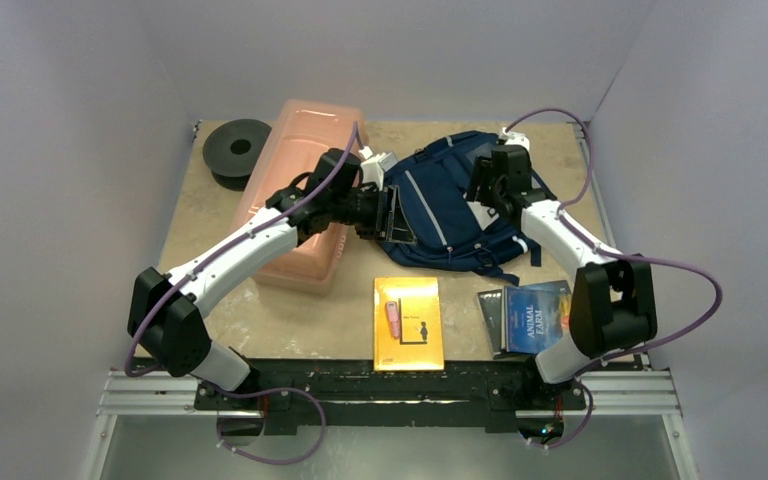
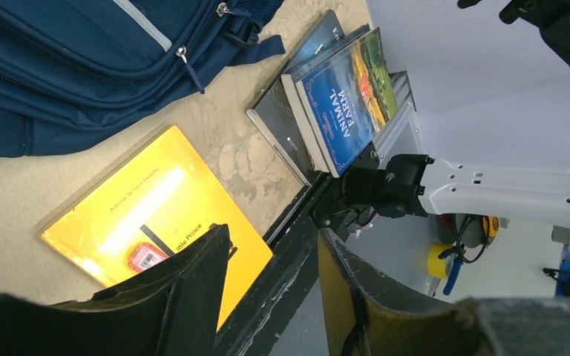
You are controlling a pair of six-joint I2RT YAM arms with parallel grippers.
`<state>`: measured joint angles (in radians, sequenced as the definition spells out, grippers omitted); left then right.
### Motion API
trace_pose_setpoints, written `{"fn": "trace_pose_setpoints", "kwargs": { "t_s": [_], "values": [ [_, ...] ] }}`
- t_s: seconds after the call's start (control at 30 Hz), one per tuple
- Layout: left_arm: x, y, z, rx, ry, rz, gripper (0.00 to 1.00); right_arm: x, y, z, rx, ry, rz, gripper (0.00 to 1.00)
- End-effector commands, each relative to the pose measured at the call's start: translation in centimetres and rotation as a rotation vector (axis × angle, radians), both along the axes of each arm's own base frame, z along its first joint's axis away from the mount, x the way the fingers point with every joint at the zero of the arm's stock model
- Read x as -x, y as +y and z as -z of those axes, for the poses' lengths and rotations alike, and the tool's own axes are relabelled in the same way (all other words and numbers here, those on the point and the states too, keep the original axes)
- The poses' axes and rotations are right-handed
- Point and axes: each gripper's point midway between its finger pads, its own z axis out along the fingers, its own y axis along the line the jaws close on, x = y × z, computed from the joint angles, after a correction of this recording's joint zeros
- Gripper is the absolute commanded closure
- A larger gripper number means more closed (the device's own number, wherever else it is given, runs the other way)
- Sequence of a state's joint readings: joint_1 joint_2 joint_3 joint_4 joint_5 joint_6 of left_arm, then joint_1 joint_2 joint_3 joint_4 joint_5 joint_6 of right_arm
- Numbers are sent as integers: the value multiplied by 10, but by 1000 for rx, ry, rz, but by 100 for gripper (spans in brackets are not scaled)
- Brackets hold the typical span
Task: Pack the student bag
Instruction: Adjust the student bag at the center of the board.
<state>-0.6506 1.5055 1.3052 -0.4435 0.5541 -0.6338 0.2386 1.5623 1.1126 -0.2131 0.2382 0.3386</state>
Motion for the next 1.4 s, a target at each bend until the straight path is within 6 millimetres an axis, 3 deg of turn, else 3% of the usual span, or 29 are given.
{"fn": "trace_pose_setpoints", "kwargs": {
  "t_s": [0.0, 0.1, 0.17, 0.2, 0.23, 0.33, 0.43, 0.5, 0.67, 0.77, 0.83, 1.0, 1.17, 1.2, 1.3, 1.37],
  "values": [
    [-2, 2, -16, 11, -76, 2, 51, -24, 14, 12, -157, 1, -38, 40],
    [-3, 5, -15, 5, -87, -14, 48, -23, 1, 37, -156, 50, -17, 48],
    [-4, 4, -17, 13, -90, -17, 48, -15, -20, 56, -119, 99, 48, 48],
    [-4, 3, -18, 14, -88, -15, 48, -10, -32, 61, -85, 109, 86, 55],
    [-5, 2, -18, 16, -85, -15, 48, -5, -44, 65, -42, 120, 122, 55],
    [-9, -3, -18, 21, -81, -14, 48, 8, -70, 78, 56, 170, 192, 54],
    [-16, -9, -19, 28, -75, -25, 43, 13, -73, 80, 66, 184, 197, 50],
    [-27, -13, -17, 23, -80, -68, 37, 12, -66, 65, 63, 162, 161, 47],
    [-51, -24, -13, -9, -124, -149, 32, -1, -33, -26, 50, -37, 89, 29],
    [-62, -31, -9, -30, -155, -189, 32, -17, -18, -42, -2, -75, 42, 27],
    [-67, -33, -8, -47, -159, -205, 32, -32, 1, -37, -61, -68, -24, 28],
    [-79, -40, -2, -66, -182, -195, 32, -46, 12, -4, -103, 16, -28, 39],
    [-94, -65, 22, -85, -164, -126, 35, -20, -26, 41, -38, 99, 118, 49],
    [-98, -73, 27, -81, -180, -101, 36, -12, -42, 46, 28, 104, 172, 50],
    [-111, -93, 59, -137, -200, -56, 37, 4, -54, 57, 91, 130, 185, 50],
    [-117, -97, 88, -189, -157, -55, 39, 8, -50, 60, 72, 136, 160, 50]
  ]
}}
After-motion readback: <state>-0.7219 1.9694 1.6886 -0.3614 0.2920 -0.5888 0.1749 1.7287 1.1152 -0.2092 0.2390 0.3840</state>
